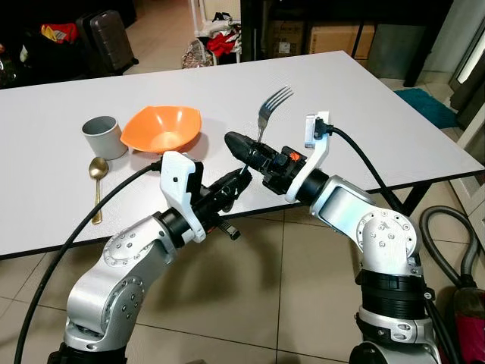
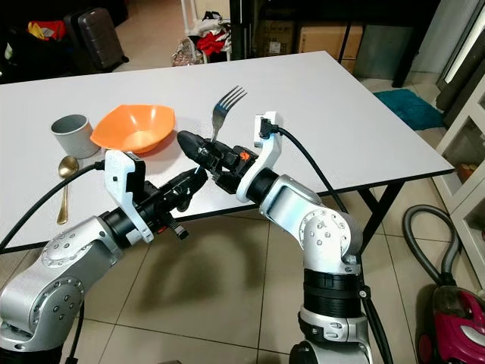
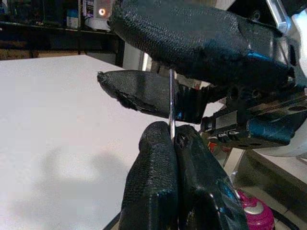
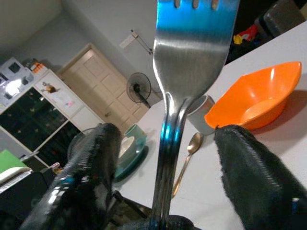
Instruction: Setting the table
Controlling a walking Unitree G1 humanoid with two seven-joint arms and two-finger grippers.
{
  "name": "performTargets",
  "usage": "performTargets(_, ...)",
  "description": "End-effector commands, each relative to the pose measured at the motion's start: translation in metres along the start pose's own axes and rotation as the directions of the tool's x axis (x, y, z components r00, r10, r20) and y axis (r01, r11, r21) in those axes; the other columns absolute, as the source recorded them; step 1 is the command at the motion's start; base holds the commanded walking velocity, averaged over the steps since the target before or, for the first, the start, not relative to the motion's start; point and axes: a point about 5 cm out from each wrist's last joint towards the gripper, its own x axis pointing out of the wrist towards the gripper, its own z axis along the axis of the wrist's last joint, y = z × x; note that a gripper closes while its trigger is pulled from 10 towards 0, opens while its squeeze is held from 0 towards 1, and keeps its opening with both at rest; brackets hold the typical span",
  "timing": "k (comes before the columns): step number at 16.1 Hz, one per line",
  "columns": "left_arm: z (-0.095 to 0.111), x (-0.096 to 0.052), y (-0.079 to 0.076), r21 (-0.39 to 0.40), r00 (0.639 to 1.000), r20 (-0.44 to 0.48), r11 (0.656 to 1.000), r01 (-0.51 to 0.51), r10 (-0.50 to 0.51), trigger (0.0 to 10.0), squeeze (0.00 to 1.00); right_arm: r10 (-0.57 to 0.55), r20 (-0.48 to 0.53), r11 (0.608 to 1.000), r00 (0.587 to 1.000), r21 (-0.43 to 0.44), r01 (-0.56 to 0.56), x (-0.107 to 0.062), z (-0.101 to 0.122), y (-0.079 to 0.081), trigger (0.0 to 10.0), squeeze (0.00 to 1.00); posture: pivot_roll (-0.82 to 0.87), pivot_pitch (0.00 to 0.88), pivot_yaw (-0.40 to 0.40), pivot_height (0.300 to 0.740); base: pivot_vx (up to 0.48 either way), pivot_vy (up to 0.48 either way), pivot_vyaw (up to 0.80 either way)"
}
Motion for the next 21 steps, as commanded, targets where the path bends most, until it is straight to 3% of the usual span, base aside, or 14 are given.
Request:
performTargets(1, 0.0013, -0.0009, 0.0019, 0.020, 1.000, 0.000, 1.000, -0.002, 0.002, 10.0, 0.00, 0.000, -0.004, 1.000, 1.000, 0.018, 0.000, -0.0002, -0.0015, -0.0004, 0.0, 0.00, -0.02, 0.002, 0.074, 0.740, 0.000, 0.000, 0.00)
performTargets(21, 0.0001, 0.0007, 0.0044, 0.027, 1.000, -0.001, 1.000, -0.011, 0.011, 10.0, 0.00, -0.017, -0.005, 1.000, 1.000, 0.006, 0.017, 0.0012, -0.0014, -0.0022, 0.0, 0.00, -0.03, 0.001, 0.071, 0.740, 0.000, 0.000, 0.00)
